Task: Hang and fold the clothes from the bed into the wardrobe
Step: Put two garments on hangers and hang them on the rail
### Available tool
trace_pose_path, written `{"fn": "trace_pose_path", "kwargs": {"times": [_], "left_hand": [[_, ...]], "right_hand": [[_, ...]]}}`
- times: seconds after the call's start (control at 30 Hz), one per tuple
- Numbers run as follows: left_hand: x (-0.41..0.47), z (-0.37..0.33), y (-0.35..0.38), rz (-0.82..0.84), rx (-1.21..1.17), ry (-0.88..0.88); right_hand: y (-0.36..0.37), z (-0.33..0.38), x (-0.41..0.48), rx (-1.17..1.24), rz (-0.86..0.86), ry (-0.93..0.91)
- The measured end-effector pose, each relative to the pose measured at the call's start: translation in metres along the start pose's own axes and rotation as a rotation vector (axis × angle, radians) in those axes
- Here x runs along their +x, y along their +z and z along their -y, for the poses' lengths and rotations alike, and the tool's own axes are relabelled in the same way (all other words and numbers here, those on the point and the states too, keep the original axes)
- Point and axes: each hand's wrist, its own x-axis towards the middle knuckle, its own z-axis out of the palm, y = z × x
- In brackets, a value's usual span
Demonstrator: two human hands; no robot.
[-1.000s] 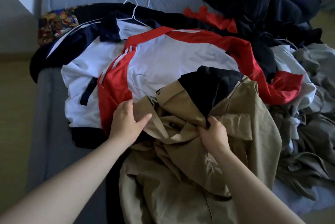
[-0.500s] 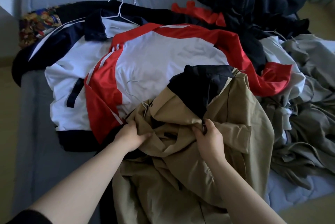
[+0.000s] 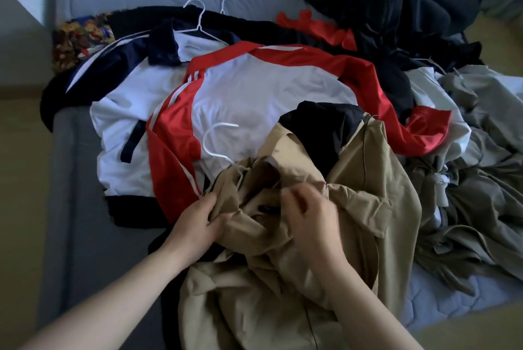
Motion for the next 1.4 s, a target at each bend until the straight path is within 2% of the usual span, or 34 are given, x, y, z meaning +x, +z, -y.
{"fn": "trace_pose_path", "kwargs": {"times": [0.07,0.17,0.3,0.43,0.6,0.73,0.83,0.97,1.1,1.27,1.4], "left_hand": [[-0.013,-0.014,-0.004,0.015,-0.007,0.058],[-0.028,-0.033,-0.01,0.038,0.047,0.165],[-0.041,-0.05,-0.014,0.064,0.083,0.189],[-0.057,-0.07,-0.019,-0.029,0.036,0.182],[-0.068,-0.091,-0.02,-0.056,-0.039,0.148],[-0.081,-0.119,-0.002,0.084,0.014,0.192],[-0.084,-0.141,0.01,0.067,-0.031,0.171],[-0.082,-0.16,0.014,0.036,0.049,0.204],[-0.077,-0.17,0.02,0.007,0.143,0.203],[-0.067,-0.169,0.039,0.011,0.19,0.189],[-0.06,-0.171,0.054,0.023,0.235,0.166]], "right_hand": [[0.004,0.019,-0.003,0.08,0.157,0.06],[0.001,0.047,0.004,0.235,0.162,0.188],[-0.011,0.062,0.008,0.511,0.243,0.375],[-0.034,0.062,-0.001,0.759,0.169,0.527],[-0.087,0.052,-0.015,0.913,0.057,0.564],[-0.128,0.047,-0.032,0.973,-0.064,0.513],[-0.15,0.049,-0.036,0.994,-0.147,0.482],[-0.184,0.041,-0.045,0.845,-0.234,0.484],[-0.202,0.018,-0.059,0.67,-0.28,0.559],[-0.212,-0.017,-0.07,0.679,-0.387,0.686],[-0.219,-0.036,-0.067,0.736,-0.346,0.723]]}}
